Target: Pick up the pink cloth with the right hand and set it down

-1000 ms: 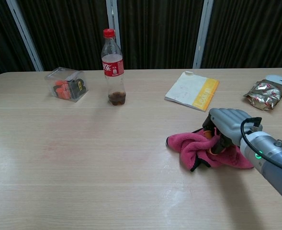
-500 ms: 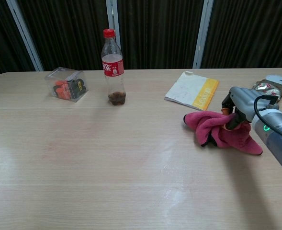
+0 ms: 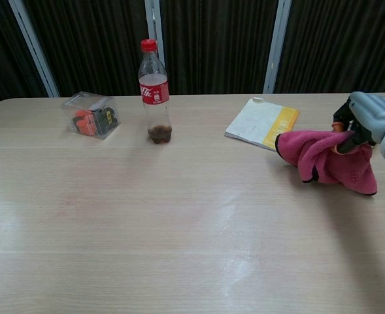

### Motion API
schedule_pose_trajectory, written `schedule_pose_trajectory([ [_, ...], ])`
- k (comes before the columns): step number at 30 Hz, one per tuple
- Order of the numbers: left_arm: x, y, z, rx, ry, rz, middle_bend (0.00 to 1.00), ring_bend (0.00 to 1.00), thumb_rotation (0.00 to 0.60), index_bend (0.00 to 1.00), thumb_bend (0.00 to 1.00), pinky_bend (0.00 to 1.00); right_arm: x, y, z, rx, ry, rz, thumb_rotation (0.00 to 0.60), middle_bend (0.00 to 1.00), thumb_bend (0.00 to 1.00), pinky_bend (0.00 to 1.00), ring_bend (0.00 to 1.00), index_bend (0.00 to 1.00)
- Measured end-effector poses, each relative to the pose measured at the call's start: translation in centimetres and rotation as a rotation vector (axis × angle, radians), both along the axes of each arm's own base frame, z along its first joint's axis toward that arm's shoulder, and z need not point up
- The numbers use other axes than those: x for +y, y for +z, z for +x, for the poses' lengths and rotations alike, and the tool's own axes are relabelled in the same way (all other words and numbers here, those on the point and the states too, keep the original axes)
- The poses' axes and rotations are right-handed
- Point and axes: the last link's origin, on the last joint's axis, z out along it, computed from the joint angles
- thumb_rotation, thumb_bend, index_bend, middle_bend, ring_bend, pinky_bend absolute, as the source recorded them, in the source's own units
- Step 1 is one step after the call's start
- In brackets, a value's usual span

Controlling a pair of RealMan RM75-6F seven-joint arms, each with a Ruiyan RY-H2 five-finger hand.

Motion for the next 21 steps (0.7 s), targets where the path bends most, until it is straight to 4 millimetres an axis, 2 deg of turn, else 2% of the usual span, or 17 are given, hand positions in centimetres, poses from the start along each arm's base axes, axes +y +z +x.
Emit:
schedule_pose_trajectory([
  [9,-0.1,-0.1,0.0,0.010,-0.018,0.004,0.00,0.00,0.600,0.04,0.00,0.00,1.7,4.9,0.9,-0.055,0.067,-0.047,0.600,0.64,0.30,0.71,0.51,0.76],
  [13,-0.2,-0.1,0.1,0.017,-0.025,0.006,0.00,0.00,0.600,0.04,0.00,0.00,3.0,7.3,0.4,-0.055,0.070,-0.059,0.600,0.64,0.30,0.71,0.51,0.76],
  [17,-0.2,-0.2,0.2,0.022,-0.031,0.006,0.00,0.00,0.600,0.04,0.00,0.00,3.7,8.1,-0.3,-0.058,0.042,-0.061,0.600,0.63,0.30,0.71,0.50,0.75],
  [20,-0.2,-0.3,0.2,0.019,-0.037,0.011,0.00,0.00,0.600,0.04,0.00,0.00,3.9,8.2,-0.7,-0.068,0.024,-0.050,0.600,0.53,0.30,0.69,0.42,0.63],
  [21,-0.2,-0.3,0.2,0.019,-0.039,0.012,0.00,0.00,0.600,0.04,0.00,0.00,4.0,8.1,-0.8,-0.072,0.022,-0.043,0.600,0.47,0.29,0.67,0.37,0.56],
])
